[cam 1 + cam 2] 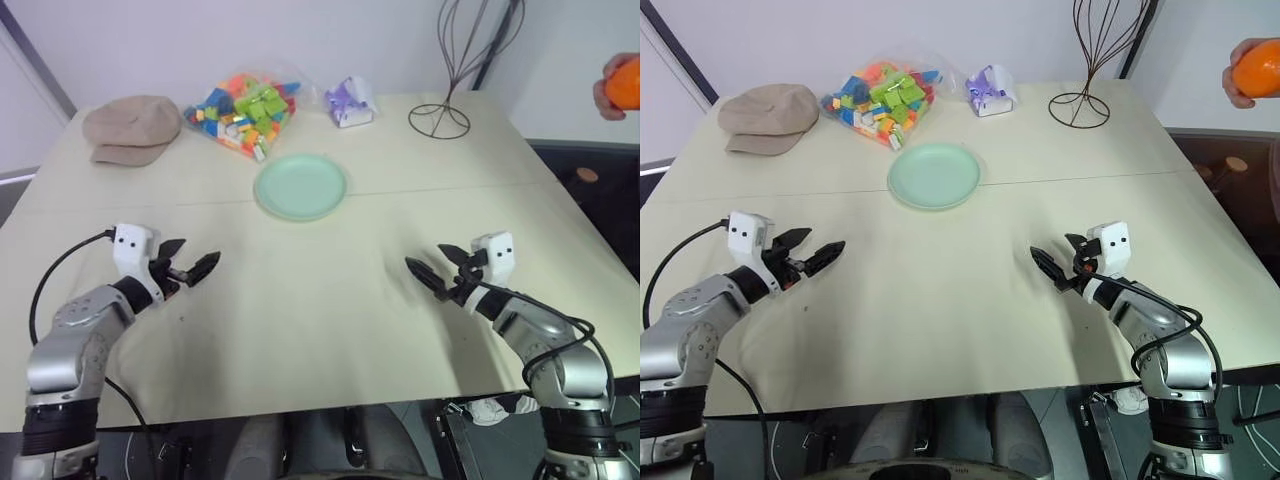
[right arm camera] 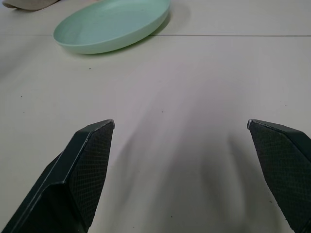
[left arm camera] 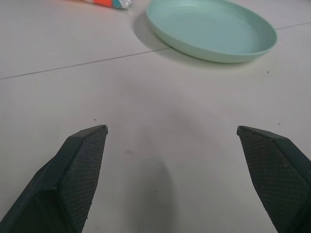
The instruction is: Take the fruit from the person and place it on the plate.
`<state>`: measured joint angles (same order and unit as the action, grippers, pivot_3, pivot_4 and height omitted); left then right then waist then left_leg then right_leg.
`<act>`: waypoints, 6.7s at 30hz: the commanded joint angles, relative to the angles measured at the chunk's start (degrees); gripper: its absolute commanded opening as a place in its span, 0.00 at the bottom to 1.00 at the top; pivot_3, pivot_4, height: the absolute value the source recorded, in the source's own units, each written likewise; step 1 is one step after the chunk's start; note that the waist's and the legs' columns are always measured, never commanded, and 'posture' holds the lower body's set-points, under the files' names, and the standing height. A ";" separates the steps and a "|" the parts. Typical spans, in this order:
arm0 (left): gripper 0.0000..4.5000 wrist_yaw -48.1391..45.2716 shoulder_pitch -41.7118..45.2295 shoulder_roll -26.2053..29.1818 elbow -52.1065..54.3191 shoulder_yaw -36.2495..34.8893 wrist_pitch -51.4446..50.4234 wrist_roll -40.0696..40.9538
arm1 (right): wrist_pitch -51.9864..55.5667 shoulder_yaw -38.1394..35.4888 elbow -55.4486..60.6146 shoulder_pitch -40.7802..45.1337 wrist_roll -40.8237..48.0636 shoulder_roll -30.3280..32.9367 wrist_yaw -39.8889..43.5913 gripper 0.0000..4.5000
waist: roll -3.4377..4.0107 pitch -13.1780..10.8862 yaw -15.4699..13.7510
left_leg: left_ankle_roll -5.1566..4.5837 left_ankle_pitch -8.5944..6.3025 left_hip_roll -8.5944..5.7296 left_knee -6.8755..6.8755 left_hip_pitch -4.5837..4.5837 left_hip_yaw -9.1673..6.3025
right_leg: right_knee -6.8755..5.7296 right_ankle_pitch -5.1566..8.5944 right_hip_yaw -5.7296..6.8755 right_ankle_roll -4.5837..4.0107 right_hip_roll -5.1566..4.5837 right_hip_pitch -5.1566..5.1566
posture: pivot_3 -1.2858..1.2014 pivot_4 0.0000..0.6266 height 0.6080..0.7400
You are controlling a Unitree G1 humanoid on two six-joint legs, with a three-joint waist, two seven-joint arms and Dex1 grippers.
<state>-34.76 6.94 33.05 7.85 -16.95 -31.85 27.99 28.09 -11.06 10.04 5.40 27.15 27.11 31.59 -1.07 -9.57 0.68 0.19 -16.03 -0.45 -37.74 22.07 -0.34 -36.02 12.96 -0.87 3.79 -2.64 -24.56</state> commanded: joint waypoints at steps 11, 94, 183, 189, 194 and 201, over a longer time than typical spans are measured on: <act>0.99 -3.00 1.45 1.42 0.25 -0.24 2.02 0.16 | -1.54 -1.00 2.79 -0.01 -0.08 0.01 -1.32 1.00 | 0.00 0.00 0.01 | 0.00 0.00 0.00 0.00 0.00 0.00 | 0.01 0.01 0.00 0.00 0.01 0.00 | 0.52 0.24 1.00; 0.99 -2.94 3.58 1.95 -1.29 0.58 2.36 -0.59 | -13.42 5.03 -7.07 23.34 -2.19 -28.50 -19.75 1.00 | -0.03 -0.21 0.38 | 0.01 0.00 0.03 -0.09 0.23 -0.03 | -0.06 -0.04 0.02 -0.02 -0.12 -0.25 | 0.52 0.24 1.00; 1.00 -17.01 10.29 14.76 5.67 0.65 -6.42 13.89 | -19.63 19.85 -24.97 31.87 -16.76 -25.77 -9.96 0.73 | 0.00 -0.23 2.52 | 0.16 0.12 0.20 0.43 0.19 0.08 | -0.13 -0.22 -0.10 0.00 0.36 -0.61 | 0.52 0.24 1.00; 1.00 -14.48 8.77 12.80 4.75 -0.07 -3.71 11.14 | -32.04 18.29 -48.55 44.20 -19.91 -27.96 -8.51 0.73 | -0.01 -0.22 2.16 | 0.36 0.23 0.15 0.46 0.25 0.05 | -0.14 -0.23 -0.09 0.00 0.23 -0.63 | 0.52 0.24 1.00; 1.00 -13.25 6.52 11.93 6.72 -1.08 -4.00 11.65 | -38.50 16.52 -65.73 51.89 -21.23 -29.52 -7.51 0.73 | -0.01 -0.22 1.96 | 0.42 0.24 0.03 0.55 0.31 0.09 | -0.08 -0.24 -0.10 0.01 -0.01 -0.67 | 0.52 0.24 1.00; 1.00 -12.16 5.52 11.65 7.80 -1.94 -4.21 11.92 | -43.79 14.88 -77.72 57.24 -23.95 -30.25 -9.81 0.99 | -0.01 -0.22 1.97 | 0.51 0.30 0.04 0.58 0.32 0.04 | -0.13 -0.25 -0.08 -0.01 -0.04 -0.71 | 0.52 0.24 1.00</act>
<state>-47.18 12.30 44.62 13.98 -16.93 -36.71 39.29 -13.53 4.55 -67.36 60.49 3.93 -2.69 22.28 -1.08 -9.80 2.65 0.71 -15.73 -0.42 -37.16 22.39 -0.30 -36.14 12.70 -0.94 3.78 -2.69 -25.28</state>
